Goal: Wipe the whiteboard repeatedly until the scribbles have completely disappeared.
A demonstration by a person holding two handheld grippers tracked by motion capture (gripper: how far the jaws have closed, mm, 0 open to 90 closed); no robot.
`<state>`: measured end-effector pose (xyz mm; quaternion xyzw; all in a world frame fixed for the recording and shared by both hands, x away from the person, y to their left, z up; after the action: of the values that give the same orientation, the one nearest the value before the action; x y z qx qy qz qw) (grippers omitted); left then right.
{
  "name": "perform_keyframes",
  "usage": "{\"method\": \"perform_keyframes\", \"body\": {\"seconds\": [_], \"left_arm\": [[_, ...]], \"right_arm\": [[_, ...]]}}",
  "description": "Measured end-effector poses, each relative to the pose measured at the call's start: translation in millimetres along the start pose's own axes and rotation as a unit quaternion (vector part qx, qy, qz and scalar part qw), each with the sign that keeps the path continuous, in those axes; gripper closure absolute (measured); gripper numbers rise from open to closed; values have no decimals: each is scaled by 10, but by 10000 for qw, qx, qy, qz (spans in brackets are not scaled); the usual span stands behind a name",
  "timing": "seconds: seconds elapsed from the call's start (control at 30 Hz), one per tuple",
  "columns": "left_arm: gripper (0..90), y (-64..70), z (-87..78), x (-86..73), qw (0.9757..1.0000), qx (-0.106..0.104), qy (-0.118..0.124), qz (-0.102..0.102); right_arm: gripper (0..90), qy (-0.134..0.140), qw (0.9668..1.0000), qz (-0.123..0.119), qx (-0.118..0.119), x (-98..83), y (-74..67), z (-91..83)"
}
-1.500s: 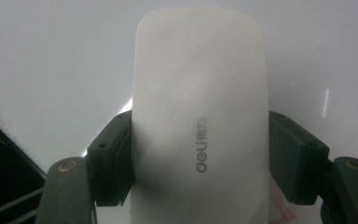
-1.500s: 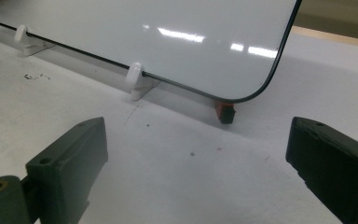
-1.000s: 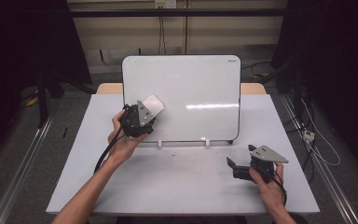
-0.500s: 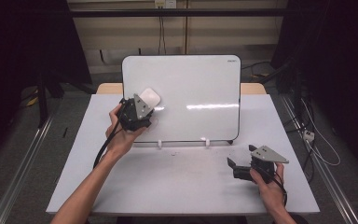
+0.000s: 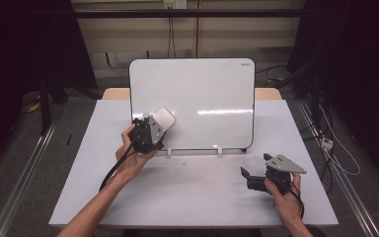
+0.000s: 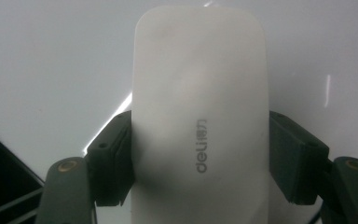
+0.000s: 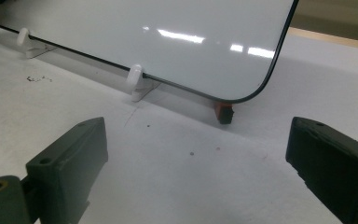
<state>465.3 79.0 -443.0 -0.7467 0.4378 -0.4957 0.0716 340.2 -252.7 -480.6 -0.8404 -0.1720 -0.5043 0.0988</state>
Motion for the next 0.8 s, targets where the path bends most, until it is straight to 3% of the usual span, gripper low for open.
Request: {"method": "perform_keyframes", "body": {"seconds": [0.07, 0.27, 0.33, 0.47, 0.57, 0.67, 0.8], "left_arm": [[311, 75, -7, -24, 9999, -19, -34, 133], [312, 24, -11, -21, 9999, -127, -10, 80], [312, -40, -13, -8, 9999, -94, -50, 14], [312, -258, 1, 49, 9995, 15, -9, -311], [312, -407, 13, 117, 9993, 99, -15, -355], [311, -569, 30, 179, 9983, 181, 22, -556], [311, -588, 43, 201, 9979, 306, 39, -566]], "right_arm": [[55, 6, 10000, 1, 8, 0, -1, -2], [55, -6, 10000, 15, 52, 0, -9, 3], [55, -7, 10000, 39, 85, -2, -8, 5], [56, -15, 10000, 55, 65, -8, 6, 9], [56, -5, 10000, 53, 52, -4, 6, 6], [56, -15, 10000, 55, 65, -4, -2, 10], [56, -19, 10000, 53, 60, -5, 6, 16]]}}
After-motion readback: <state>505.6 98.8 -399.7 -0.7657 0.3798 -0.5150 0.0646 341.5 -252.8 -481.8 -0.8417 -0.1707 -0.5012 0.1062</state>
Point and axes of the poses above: each handheld gripper's, and its own axes: z roughly forward along the jaws, x roughly out of its top, y roughly to its right, the point moved 6 cm from there along z, roughly forward along the jaws, and after that the axes turned 1 degree about -y, right-handed, at the moved point
